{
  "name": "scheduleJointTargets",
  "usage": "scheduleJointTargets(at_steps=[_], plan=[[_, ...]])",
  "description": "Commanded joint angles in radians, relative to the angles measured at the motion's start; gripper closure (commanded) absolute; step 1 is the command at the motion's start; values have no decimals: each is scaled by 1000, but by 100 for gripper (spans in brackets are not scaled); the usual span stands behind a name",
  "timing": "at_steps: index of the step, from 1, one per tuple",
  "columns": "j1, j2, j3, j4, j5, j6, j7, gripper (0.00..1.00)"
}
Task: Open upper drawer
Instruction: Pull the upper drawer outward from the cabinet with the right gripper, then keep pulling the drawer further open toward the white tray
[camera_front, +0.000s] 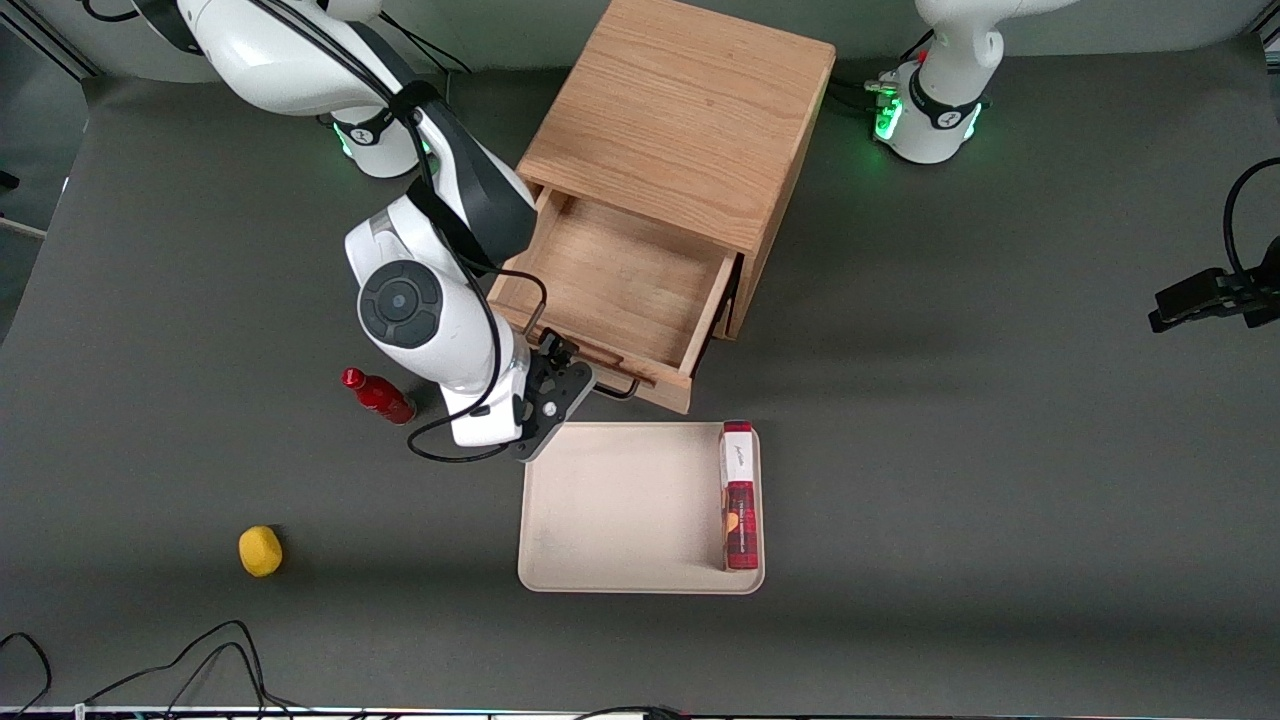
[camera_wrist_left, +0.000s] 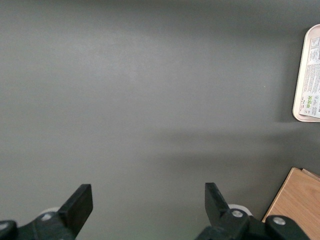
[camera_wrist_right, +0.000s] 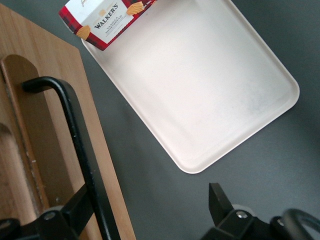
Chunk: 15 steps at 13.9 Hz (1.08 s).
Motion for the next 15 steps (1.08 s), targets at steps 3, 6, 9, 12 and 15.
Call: scheduleJointTargets(at_steps=[3,6,9,12,15], plan=[[-8,64,-12,102,-20,0,-19,0],[-11,77,-14,120,-21,0,-19,0],[-20,85,-14,125,-21,6,-19,0],[-23,93,-14,130,-21,7,-19,0],[-23,108,-21,149,-21,15,-19,0]])
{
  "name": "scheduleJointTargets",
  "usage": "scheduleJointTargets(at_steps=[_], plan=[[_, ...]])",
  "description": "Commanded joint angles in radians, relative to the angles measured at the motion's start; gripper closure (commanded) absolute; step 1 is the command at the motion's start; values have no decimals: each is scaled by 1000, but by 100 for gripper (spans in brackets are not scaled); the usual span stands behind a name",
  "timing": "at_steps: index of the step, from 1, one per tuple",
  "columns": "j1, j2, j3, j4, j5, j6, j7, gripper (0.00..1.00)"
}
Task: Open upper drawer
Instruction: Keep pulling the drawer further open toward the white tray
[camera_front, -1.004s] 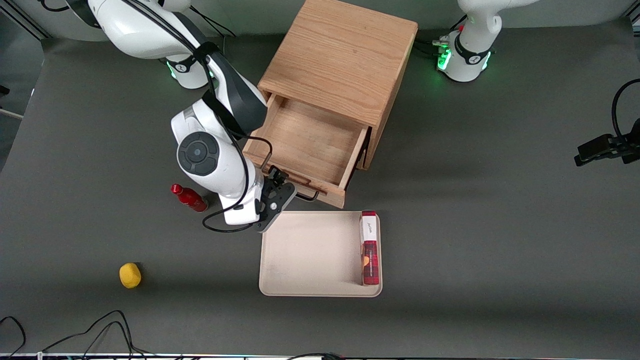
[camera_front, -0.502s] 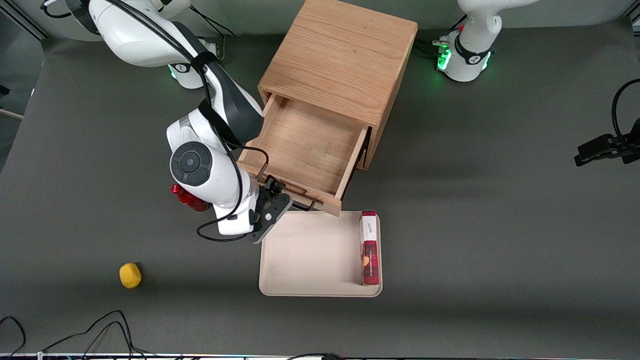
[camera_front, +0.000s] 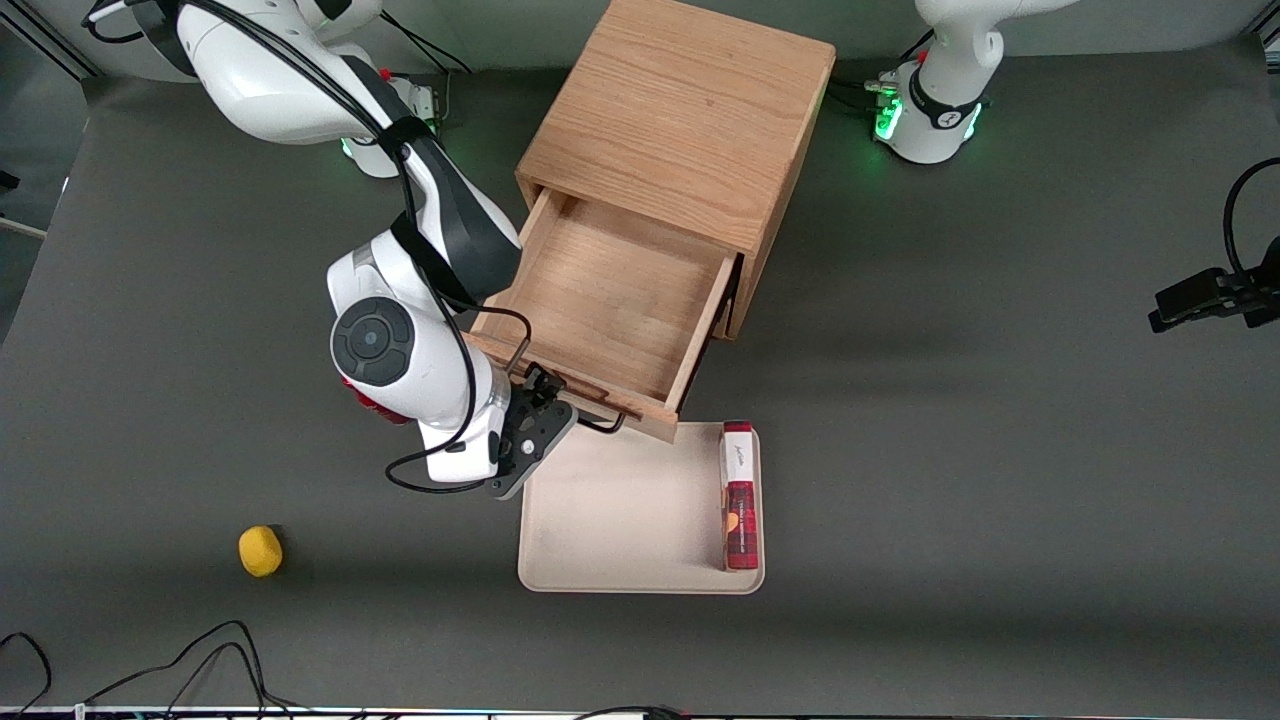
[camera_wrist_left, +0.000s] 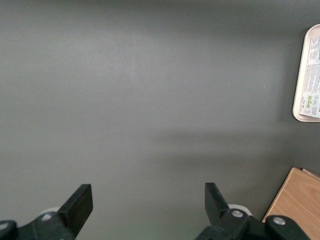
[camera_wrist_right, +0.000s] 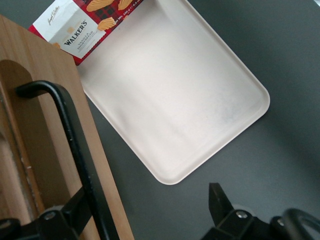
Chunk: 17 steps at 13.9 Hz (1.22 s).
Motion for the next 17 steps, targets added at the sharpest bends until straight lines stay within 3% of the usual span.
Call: scheduleJointTargets(at_steps=[1,10,17], plan=[[-2,37,-4,61,-16,1,-17,0],[-4,28,-6,76,-13,-16,-17,0],[-8,-25,-3,102,-4,-143,-12,0]])
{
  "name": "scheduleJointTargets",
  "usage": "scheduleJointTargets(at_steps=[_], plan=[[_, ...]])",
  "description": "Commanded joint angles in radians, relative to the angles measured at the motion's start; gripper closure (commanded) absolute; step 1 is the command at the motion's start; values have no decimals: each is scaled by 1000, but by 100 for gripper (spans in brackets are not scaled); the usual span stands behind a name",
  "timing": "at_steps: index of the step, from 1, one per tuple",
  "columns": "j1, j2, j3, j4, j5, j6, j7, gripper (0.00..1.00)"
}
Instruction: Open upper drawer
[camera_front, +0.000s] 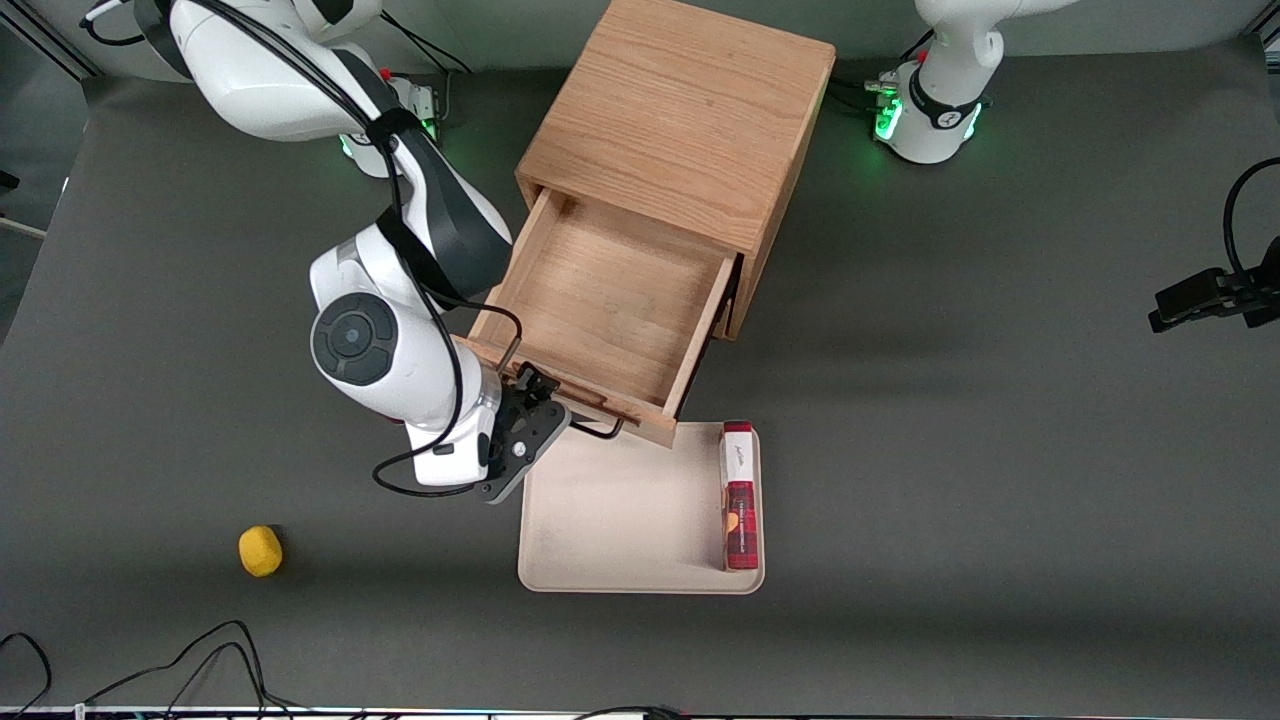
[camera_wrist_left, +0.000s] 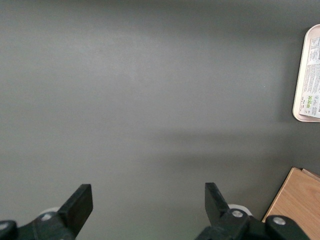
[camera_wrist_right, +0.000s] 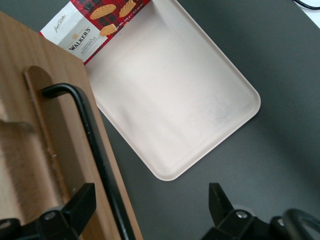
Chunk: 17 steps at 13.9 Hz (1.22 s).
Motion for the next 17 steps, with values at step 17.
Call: scheduleJointTargets(at_steps=[17], plan=[[-243,-770,15,-634,16,-216,232,0]])
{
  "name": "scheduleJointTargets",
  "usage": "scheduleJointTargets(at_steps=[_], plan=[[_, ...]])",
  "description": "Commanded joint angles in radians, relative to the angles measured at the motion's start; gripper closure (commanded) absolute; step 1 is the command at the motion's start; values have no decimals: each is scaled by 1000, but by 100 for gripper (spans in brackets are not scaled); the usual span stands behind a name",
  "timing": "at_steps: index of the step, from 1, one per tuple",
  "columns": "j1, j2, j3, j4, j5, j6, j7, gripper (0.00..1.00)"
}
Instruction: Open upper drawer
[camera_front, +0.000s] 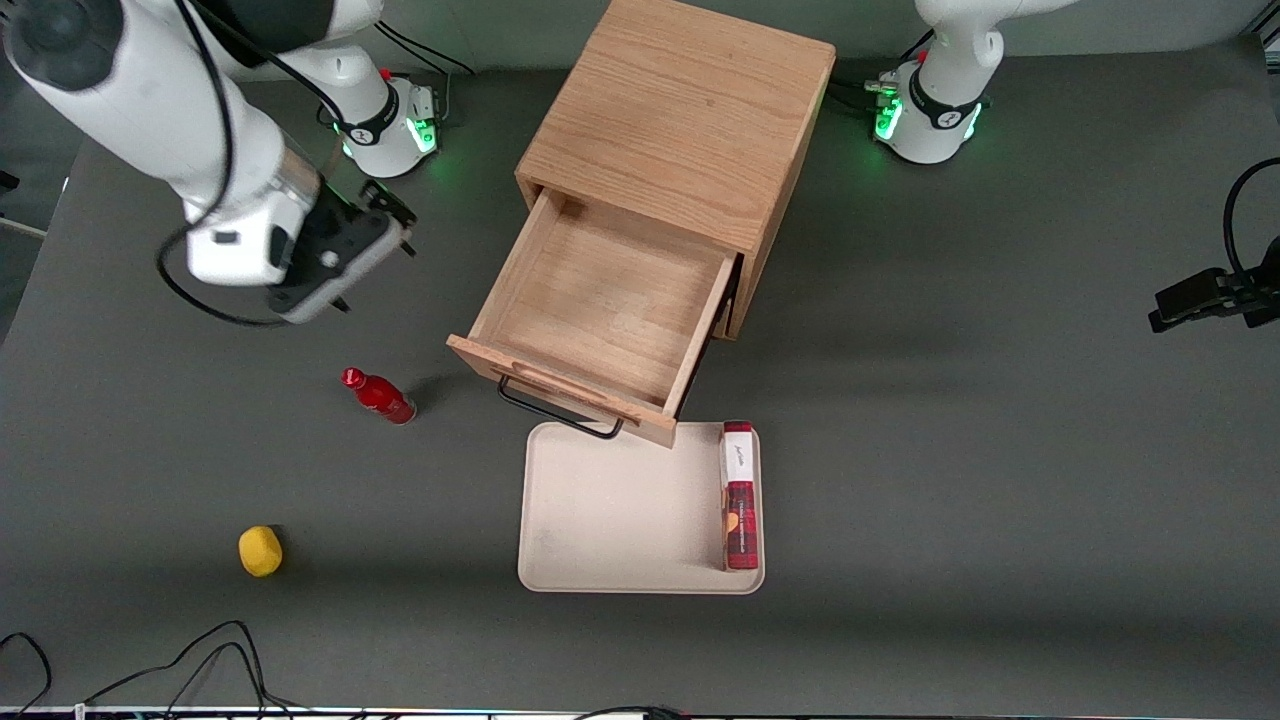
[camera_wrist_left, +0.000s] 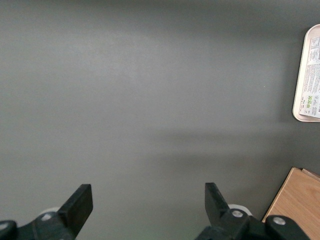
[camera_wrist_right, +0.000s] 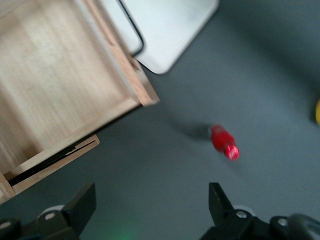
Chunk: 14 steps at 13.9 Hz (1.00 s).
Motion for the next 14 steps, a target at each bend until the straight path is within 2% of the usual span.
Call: scheduleJointTargets(at_steps=[1,5,8,12,14], plan=[[-101,-74,10,-81,12,-27,87,0],[-264,-94,10,-77,10,-49,102,0],[-338,-91,9,-51,12,-61,116,0],[-350,-61,4,-9,29,-61,461,0],[-343,-51,10,-2,29,-60,486,0]])
